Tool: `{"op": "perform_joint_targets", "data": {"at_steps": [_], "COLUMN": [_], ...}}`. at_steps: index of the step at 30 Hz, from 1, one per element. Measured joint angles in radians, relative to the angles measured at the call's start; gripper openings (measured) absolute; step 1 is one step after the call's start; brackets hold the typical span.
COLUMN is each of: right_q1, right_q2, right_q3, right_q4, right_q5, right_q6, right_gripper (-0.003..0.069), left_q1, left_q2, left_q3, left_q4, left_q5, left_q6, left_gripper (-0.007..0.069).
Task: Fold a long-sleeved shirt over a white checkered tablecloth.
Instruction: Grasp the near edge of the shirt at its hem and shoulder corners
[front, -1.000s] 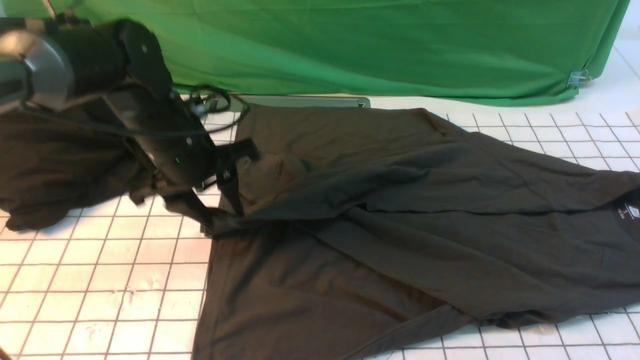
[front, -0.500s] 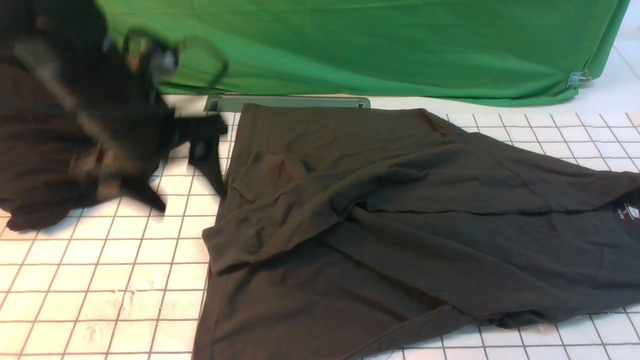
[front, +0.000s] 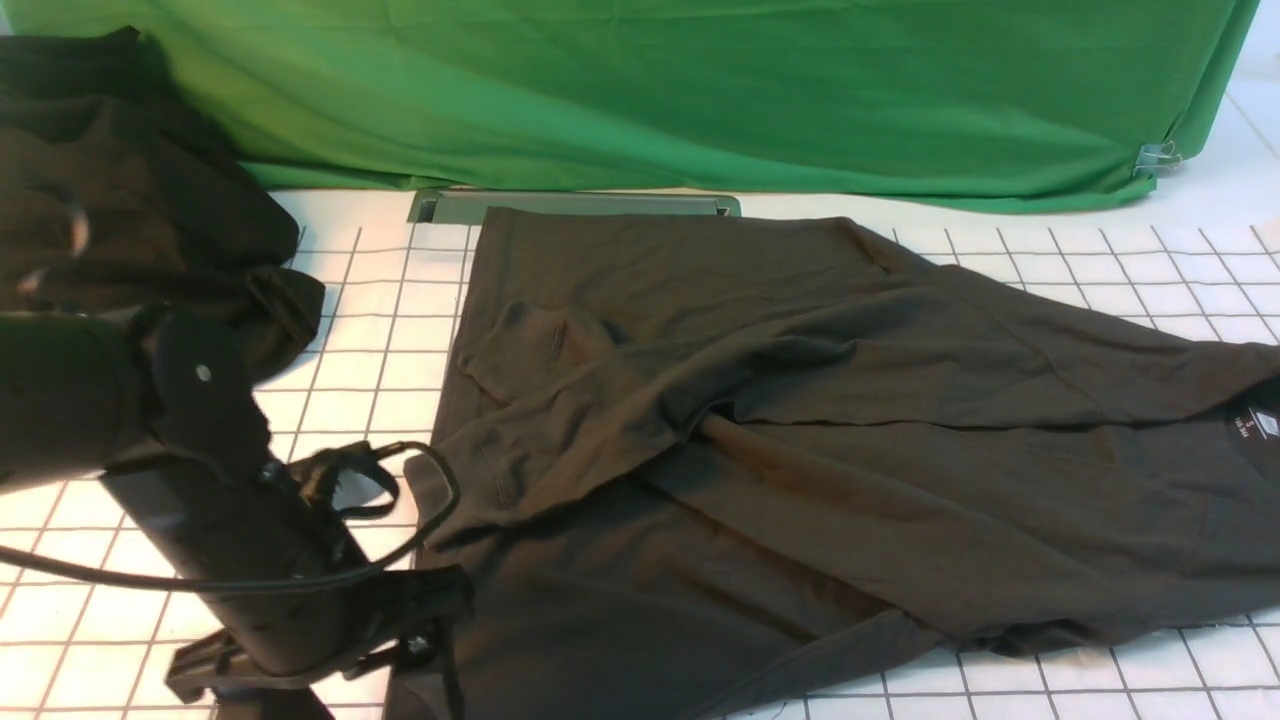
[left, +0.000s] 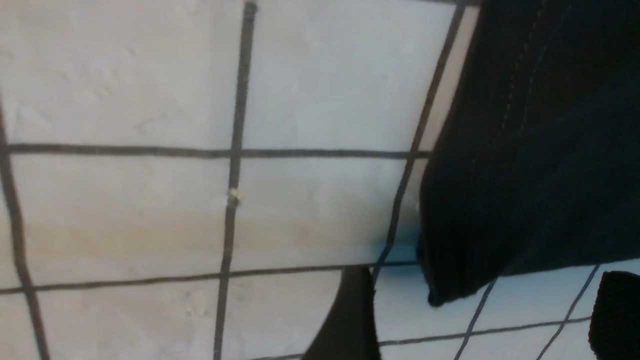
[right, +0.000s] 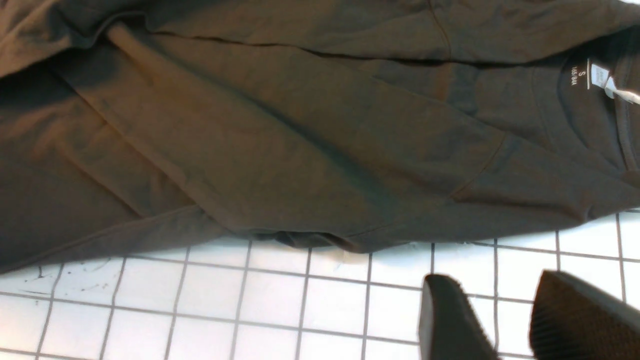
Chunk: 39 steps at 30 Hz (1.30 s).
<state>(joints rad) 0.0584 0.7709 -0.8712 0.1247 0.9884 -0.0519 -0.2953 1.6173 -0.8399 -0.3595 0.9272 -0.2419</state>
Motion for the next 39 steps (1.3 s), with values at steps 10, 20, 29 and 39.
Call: {"op": "perform_joint_targets", "data": {"at_steps": [10,20,29,39], "right_q1": [0.0,0.0,0.044,0.343], "right_q2": [0.0,0.0,0.036,0.308], "right_q3": [0.0,0.0,0.0,0.048], "right_q4": [0.0,-0.001,-0.001,-0.068], "right_q5": [0.0,0.007,0.071,0.074], "right_q6": [-0.015,-0.015,-0.018,-0.014], "right_gripper": [0.0241,0.0241,0.0241,0.029], "left_q1": [-0.006,-0.008,0.0,0.214], "left_q2": [0.064,0.067,-0.043,-0.078], "left_q3": [0.001,0.008,0.007,0.007], "left_q4": [-0.039,-0.045,0.143,0.102], "left_q5": [-0.006,-0.022,0.056,0.106], "left_q6": [0.007,0.014,0.011,0.148], "left_gripper": [0.0413,0.0027,0.0013,0.0013]}}
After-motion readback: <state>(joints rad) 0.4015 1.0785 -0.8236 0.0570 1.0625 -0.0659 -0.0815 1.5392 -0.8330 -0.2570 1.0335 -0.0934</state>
